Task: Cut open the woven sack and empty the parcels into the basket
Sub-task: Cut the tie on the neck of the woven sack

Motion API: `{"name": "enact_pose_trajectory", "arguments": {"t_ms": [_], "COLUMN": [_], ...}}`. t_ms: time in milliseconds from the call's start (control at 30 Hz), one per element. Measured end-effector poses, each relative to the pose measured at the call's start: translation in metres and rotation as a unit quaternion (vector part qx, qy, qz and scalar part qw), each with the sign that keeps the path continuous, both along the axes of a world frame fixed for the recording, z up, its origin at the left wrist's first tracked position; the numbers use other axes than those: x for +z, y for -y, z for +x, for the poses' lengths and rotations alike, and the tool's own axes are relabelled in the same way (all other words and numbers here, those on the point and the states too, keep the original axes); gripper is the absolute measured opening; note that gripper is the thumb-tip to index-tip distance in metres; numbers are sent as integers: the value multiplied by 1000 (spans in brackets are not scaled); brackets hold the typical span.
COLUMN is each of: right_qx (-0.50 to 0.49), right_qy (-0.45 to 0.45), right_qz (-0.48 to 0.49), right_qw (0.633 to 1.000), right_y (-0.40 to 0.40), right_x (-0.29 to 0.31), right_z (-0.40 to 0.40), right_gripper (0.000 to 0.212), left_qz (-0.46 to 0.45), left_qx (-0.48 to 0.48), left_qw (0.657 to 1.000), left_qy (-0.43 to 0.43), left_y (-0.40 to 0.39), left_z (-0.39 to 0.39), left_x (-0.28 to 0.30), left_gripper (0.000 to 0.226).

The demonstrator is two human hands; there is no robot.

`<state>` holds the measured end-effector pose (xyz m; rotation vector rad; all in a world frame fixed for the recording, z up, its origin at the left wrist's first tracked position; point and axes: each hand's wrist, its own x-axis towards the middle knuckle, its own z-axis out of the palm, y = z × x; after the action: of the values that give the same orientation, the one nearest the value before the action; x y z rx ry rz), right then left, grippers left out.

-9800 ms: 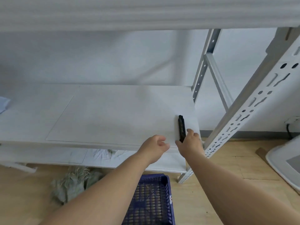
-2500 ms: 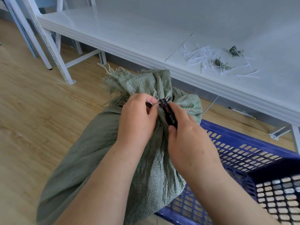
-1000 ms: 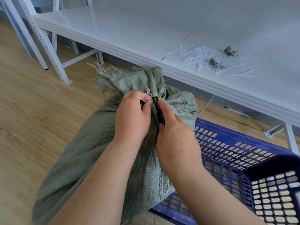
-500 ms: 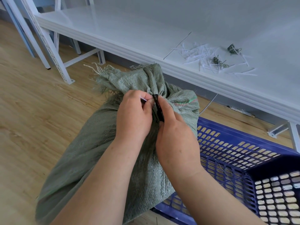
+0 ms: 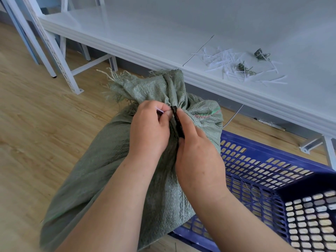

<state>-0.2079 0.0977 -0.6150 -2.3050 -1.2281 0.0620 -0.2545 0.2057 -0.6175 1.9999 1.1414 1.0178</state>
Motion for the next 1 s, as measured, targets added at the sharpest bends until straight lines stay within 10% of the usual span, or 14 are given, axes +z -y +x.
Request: {"name": "enact_pose_trajectory", "arguments": {"t_ms": [1000], "right_qx": [-10], "right_qy": [-34], "right_qz": [20], "right_qw": [999], "right_y": [-10], "right_x": [-4], "right_z": [-2], "right_gripper": [64], "left_qz": [8], "left_qx": [5], "left_qw": [1000], "left_qy": [2], "left_y": [2], "left_z": [-3], "left_x": [3], "left_gripper": [4]}}
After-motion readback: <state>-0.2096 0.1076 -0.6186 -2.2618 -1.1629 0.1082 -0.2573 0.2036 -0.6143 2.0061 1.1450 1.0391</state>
